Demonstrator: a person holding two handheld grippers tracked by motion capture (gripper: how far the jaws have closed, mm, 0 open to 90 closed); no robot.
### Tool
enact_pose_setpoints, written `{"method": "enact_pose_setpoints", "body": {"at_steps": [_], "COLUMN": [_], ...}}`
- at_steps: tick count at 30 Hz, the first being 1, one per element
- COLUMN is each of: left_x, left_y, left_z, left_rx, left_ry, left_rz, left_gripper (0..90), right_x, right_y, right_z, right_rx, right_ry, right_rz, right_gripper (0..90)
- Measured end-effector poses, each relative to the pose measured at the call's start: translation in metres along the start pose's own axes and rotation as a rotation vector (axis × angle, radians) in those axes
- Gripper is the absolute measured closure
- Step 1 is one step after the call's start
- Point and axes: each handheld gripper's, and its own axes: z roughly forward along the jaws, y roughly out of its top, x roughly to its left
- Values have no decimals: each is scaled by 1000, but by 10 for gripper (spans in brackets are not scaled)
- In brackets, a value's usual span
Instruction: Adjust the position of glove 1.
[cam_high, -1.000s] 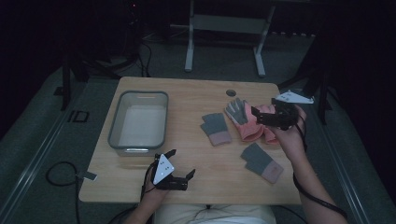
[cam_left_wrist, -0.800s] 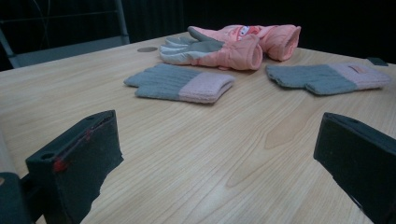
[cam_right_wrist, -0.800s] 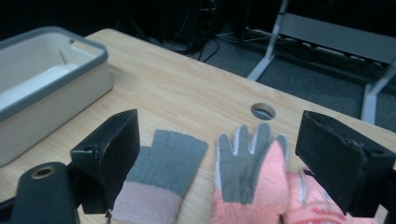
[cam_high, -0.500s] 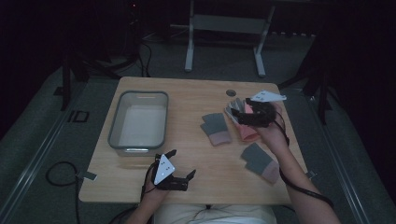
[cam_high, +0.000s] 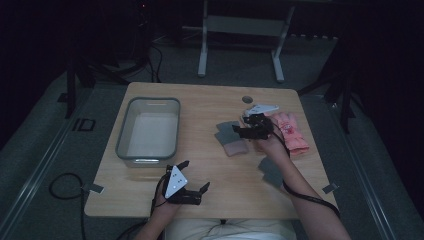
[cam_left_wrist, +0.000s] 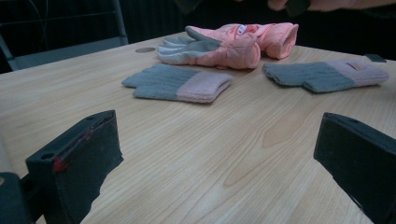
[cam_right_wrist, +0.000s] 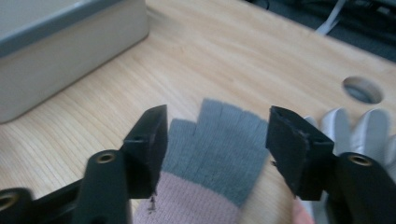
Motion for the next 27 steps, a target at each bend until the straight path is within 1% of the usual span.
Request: {"method": "enact_pose_setpoints", "body": {"at_steps": [1, 3, 4, 6, 7, 8, 9, 10, 11, 12, 13, 14, 15, 16, 17, 21, 23, 25, 27], "left_x": [0, 0, 0, 0, 0, 0, 0, 0, 0, 0, 0, 0, 0, 0, 0, 0, 0, 0, 0], "left_y": [0, 0, 0, 0, 0, 0, 0, 0, 0, 0, 0, 0, 0, 0, 0, 0, 0, 0, 0], "left_z": [0, 0, 0, 0, 0, 0, 0, 0, 0, 0, 0, 0, 0, 0, 0, -1, -1, -1, -1], "left_rx": [-2, -2, -2, -1, -1, -1, 0, -1, 0, 0, 0, -1, -1, -1, -3, -3, -3, -3, -4], "left_ry": [1, 1, 1, 1, 0, 0, -1, -2, -3, -3, -2, -3, -2, -1, -2, -4, -4, -4, -4], "left_rz": [-2, -1, -2, -3, -3, -3, -3, -3, -3, -3, -4, -5, -5, -5, -3, -3, -6, -5, -3], "left_gripper": [2, 2, 2, 2, 2, 2, 2, 2, 2, 2, 2, 2, 2, 2, 2, 2, 2, 2, 2], "right_x": [0, -1, -1, -3, -4, -4, -7, -7, -8, -8, -9, -9, -9, -9, -8, -9, -11, -13, -15], "right_y": [-2, -5, -7, -10, -11, -11, -15, -15, -17, -17, -18, -20, -21, -22, -23, -25, -26, -28, -30], "right_z": [4, 11, 16, 24, 28, 28, 39, 39, 45, 45, 48, 52, 56, 60, 63, 71, 74, 77, 80], "right_rx": [4, 19, 29, 59, 69, 69, 98, 98, 113, 113, 122, 126, 145, 159, 168, 185, 184, 204, 214], "right_ry": [4, 35, 42, 54, 45, 45, 24, 24, 19, 19, 13, 15, 26, 21, 18, 10, 11, 5, 14], "right_rz": [-1, -2, -7, 7, 8, 8, 11, 11, 7, 7, -1, -10, -22, -35, -43, -44, -45, -43, -45], "right_gripper": [409, 437, 467, 483, 483, 483, 489, 489, 509, 509, 532, 553, 565, 587, 590, 589, 590, 593, 602]}}
